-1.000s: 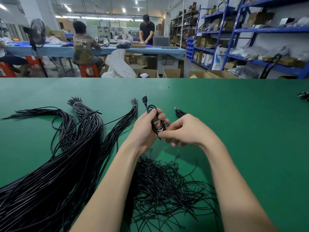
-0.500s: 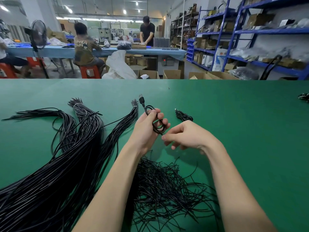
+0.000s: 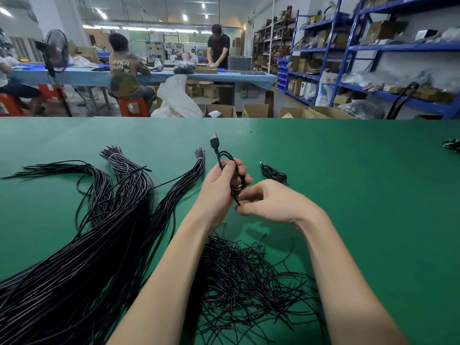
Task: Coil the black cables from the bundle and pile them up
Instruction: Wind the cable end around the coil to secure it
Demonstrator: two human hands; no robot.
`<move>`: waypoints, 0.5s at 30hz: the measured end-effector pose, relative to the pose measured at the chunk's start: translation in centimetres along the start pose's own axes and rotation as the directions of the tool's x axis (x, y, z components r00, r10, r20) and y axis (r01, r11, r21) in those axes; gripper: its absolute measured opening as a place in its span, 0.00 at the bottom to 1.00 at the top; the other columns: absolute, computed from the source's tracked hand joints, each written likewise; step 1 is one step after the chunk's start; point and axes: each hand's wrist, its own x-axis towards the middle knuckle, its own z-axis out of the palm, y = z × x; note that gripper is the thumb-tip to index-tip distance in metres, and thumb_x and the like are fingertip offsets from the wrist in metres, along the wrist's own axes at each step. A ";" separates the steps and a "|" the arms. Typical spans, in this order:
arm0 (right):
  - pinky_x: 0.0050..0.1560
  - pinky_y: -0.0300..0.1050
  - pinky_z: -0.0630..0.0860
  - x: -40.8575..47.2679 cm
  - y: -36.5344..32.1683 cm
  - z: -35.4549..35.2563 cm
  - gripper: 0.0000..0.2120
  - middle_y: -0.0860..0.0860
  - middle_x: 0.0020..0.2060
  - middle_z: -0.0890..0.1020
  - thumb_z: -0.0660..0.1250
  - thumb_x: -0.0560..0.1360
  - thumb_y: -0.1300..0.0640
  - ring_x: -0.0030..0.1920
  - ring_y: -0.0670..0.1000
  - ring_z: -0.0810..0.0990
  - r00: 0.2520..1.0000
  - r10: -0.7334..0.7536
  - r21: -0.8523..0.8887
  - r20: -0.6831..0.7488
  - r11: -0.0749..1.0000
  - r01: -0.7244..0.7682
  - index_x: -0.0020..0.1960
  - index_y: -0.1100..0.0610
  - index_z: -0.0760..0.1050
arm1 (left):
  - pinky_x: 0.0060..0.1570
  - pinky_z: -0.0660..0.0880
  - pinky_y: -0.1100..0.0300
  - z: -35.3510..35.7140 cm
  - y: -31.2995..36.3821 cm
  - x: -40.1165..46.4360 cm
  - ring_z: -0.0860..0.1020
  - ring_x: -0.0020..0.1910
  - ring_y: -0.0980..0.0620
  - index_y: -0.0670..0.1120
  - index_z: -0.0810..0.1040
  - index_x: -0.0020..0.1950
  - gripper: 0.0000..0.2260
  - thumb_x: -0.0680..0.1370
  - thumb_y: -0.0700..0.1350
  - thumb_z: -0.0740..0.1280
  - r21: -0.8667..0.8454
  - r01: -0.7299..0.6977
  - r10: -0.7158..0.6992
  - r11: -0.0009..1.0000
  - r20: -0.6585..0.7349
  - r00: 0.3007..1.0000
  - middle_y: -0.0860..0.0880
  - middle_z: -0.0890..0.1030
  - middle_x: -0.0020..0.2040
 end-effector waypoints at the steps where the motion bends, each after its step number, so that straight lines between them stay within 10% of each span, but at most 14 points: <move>1: 0.42 0.45 0.63 -0.1 0.1 -0.2 0.11 0.50 0.34 0.71 0.70 0.75 0.56 0.36 0.49 0.67 1.000 0.007 -0.008 0.017 1.000 -0.007 0.40 0.63 0.75 | 0.44 0.77 0.56 -0.1 0.1 0.0 0.76 0.35 0.51 0.42 0.71 0.49 0.10 0.86 0.42 0.54 0.009 -0.003 0.003 1.000 0.001 1.000 0.51 0.75 0.34; 9: 0.34 0.37 0.70 0.1 1.0 -1.9 0.16 0.40 0.29 0.82 0.70 0.75 0.39 0.31 0.39 0.75 0.833 0.079 0.142 -0.547 0.990 -0.001 0.38 0.50 0.83 | 0.26 0.71 0.63 0.3 -0.2 -0.8 0.61 0.24 0.57 0.47 0.67 0.44 0.12 0.87 0.47 0.53 0.170 0.135 -0.153 0.976 0.102 0.983 0.57 0.62 0.28; 15: 0.50 0.44 0.77 1.2 1.0 0.0 0.14 0.49 0.41 0.87 0.73 0.72 0.36 0.48 0.47 0.83 0.903 0.090 0.215 -0.420 0.977 0.002 0.45 0.46 0.85 | 0.21 0.56 0.68 0.5 -0.7 -1.0 0.57 0.23 0.59 0.45 0.74 0.65 0.16 0.87 0.50 0.51 0.368 0.185 -0.267 0.911 0.185 0.946 0.57 0.62 0.28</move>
